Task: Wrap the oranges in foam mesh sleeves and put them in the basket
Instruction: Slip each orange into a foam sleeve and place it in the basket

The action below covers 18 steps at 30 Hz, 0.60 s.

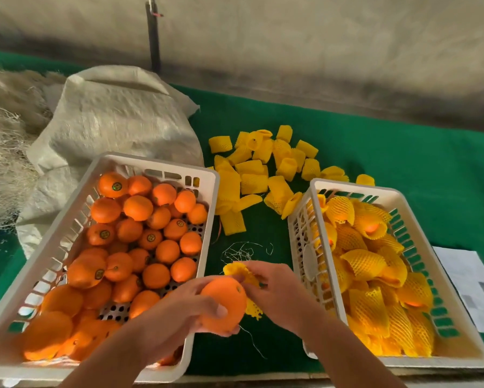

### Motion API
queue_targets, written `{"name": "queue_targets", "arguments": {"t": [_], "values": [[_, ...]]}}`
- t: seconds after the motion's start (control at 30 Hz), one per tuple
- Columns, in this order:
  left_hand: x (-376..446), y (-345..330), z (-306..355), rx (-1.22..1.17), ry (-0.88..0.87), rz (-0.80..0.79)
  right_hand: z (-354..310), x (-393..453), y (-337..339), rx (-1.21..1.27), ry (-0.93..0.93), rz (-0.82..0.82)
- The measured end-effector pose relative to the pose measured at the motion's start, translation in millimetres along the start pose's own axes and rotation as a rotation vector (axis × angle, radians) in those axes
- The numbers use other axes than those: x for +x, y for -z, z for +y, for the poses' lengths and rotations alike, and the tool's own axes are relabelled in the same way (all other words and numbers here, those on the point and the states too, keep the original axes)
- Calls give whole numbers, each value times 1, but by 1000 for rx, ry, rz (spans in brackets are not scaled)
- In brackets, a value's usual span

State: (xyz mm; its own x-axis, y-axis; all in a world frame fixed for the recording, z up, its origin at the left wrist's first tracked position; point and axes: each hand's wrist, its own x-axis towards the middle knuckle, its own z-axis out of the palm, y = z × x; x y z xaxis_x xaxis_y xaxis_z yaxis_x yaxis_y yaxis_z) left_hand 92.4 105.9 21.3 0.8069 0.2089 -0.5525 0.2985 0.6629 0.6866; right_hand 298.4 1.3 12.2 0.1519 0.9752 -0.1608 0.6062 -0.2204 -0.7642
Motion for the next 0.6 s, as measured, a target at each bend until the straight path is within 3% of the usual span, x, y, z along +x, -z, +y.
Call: {"name": "queue_targets", "arguments": {"t": [0.27,0.43,0.5,0.6], "values": [[17,-55,3,396,-11,243,58,-17,47,-129,-74,219],[54,-96,-7,627,140,440,82,-32,71,-319,114,7],[70,-111,-11,568,142,535,91,-37,79,-422,218,-151],[83,-122,-11,141,93,594,105,-42,86,-557,235,-225]]}}
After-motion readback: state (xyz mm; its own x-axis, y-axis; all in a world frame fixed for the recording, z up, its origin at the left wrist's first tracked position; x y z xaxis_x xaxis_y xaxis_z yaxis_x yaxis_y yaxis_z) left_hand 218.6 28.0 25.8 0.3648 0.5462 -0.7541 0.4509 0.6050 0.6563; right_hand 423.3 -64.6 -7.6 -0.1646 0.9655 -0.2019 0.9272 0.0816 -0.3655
